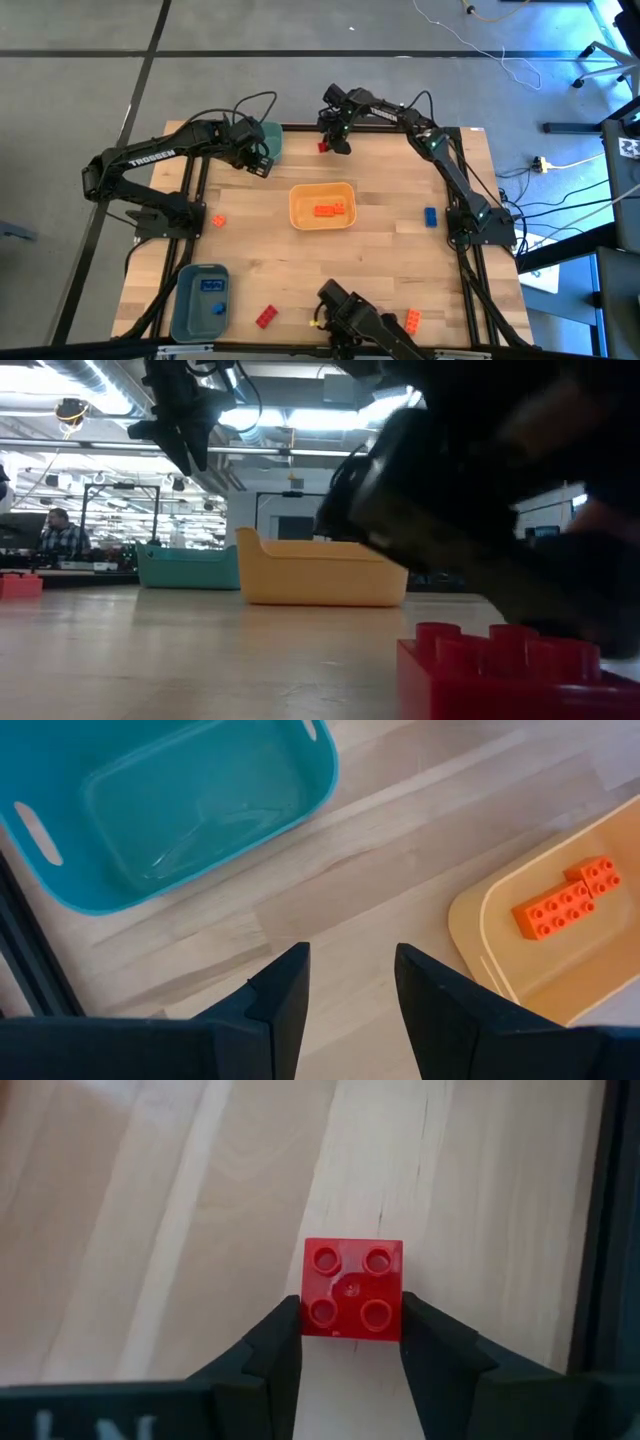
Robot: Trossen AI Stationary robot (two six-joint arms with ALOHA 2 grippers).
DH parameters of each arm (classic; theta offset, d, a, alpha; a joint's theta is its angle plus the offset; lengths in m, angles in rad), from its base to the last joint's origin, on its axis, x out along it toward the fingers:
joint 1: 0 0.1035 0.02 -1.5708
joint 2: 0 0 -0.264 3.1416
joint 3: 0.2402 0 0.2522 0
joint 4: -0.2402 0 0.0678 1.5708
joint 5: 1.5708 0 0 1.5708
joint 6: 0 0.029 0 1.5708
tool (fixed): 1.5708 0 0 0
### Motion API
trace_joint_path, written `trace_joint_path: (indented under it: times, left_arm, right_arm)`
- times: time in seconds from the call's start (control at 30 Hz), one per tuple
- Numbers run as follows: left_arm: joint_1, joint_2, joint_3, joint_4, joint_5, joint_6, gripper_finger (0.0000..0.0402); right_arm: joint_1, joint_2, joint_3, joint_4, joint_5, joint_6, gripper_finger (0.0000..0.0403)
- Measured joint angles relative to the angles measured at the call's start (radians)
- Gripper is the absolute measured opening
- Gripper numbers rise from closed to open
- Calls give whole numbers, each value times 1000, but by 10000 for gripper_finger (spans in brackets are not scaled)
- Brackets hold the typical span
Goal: Sort & place blocks by color
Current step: Put the top red 4 stud game piece into the green bin
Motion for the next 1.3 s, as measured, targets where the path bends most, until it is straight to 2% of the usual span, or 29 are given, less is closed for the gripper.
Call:
trace_joint_path:
  times: [0.57, 0.67, 0.93, 1.23, 1.3]
  left_arm:
    - [0, 0, 0, 0, -4, 0, 141]
    - [0, 0, 0, 0, -19, 0, 141]
    - [7, 0, 0, 0, -46, 0, 141]
    - [33, 0, 0, 1, -119, 149, 141]
    - [37, 0, 0, 3, -136, 225, 141]
  right_arm:
    - [47, 6, 175, -71, 22, 75, 141]
    - [75, 3, 176, -48, 54, 97, 141]
    - [138, 0, 176, -46, 55, 147, 141]
    - [188, -2, 176, -46, 36, 179, 141]
    - [194, -2, 176, -45, 37, 178, 141]
